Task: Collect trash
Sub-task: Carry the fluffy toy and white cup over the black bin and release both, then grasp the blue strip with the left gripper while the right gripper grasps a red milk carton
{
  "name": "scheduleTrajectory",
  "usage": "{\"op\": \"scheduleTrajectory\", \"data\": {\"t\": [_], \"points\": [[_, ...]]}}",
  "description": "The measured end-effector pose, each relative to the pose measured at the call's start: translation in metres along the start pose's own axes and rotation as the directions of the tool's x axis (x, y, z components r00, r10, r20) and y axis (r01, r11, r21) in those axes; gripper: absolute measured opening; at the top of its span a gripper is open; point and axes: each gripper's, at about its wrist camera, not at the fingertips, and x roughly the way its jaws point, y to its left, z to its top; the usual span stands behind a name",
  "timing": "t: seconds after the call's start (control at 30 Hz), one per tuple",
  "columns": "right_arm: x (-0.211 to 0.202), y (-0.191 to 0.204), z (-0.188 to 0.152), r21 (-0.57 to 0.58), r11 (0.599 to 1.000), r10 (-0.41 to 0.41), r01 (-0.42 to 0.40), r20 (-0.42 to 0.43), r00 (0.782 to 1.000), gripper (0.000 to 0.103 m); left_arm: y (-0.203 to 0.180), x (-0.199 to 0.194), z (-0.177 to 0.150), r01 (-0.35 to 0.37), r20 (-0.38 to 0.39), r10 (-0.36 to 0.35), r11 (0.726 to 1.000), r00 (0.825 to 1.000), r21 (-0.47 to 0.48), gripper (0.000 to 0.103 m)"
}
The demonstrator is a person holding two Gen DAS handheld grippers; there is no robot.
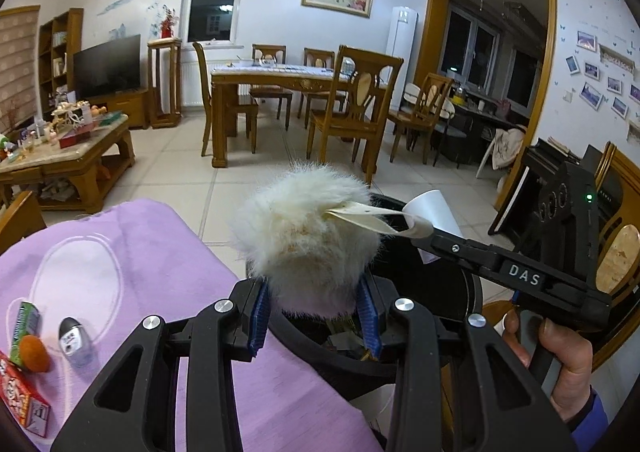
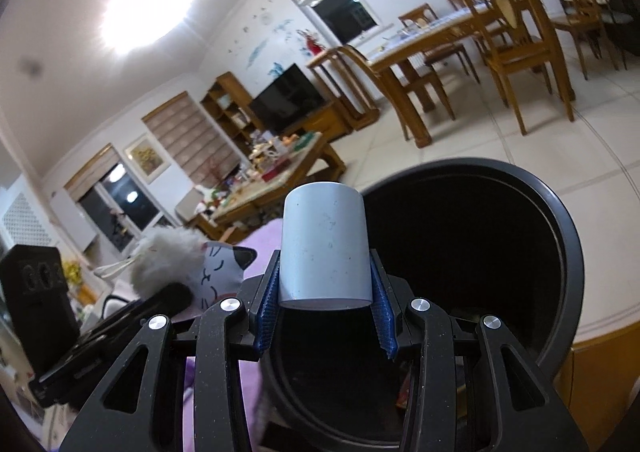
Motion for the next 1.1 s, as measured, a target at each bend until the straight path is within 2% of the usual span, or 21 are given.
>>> {"op": "scheduleTrajectory", "data": {"t": [0.2,0.27,0.33,0.37,0.57,0.7,0.9,1.1], "points": [[0.014,-0.018,-0.004,0.035,0.999,-0.033,0.034,-0.014,0.999,0.041,0.0,0.011,0.005,0.009,-0.032,-0.008,1.0,0.999,0.009,0.043],[0.016,-0.023,-0.006,0.041,0.998,-0.047,0.047,-0.017,0.999,0.042,0.0,0.012,0.006,0.005,-0.031,-0.005,1.0,1.0,0.01,0.05],[0.015,-0.026,-0.008,0.048,0.997,-0.062,0.063,-0.017,0.998,0.053,-0.002,0.011,0.006,-0.005,-0.019,0.005,1.0,1.0,0.014,0.072],[0.013,-0.027,-0.009,0.052,0.997,-0.065,0.066,-0.015,0.998,0.055,-0.003,0.009,0.007,-0.013,-0.009,0.014,1.0,1.0,0.016,0.075],[0.007,-0.021,-0.011,0.053,0.996,-0.073,0.073,-0.005,0.997,0.066,-0.003,-0.004,0.008,-0.005,0.003,0.005,1.0,1.0,0.004,0.075],[0.005,0.0,-0.014,0.02,0.998,-0.062,0.062,-0.002,0.998,0.067,0.004,-0.026,0.004,-0.019,0.026,0.019,1.0,0.999,0.003,0.085],[0.02,0.048,-0.01,-0.048,0.999,-0.011,0.009,-0.036,0.999,0.068,0.033,-0.067,-0.006,-0.055,0.046,0.057,0.997,0.997,-0.049,0.085],[0.045,0.12,-0.024,-0.151,0.987,0.048,-0.063,-0.102,0.994,0.068,0.089,-0.122,-0.031,-0.156,0.067,0.167,0.977,0.984,-0.142,0.085]]}}
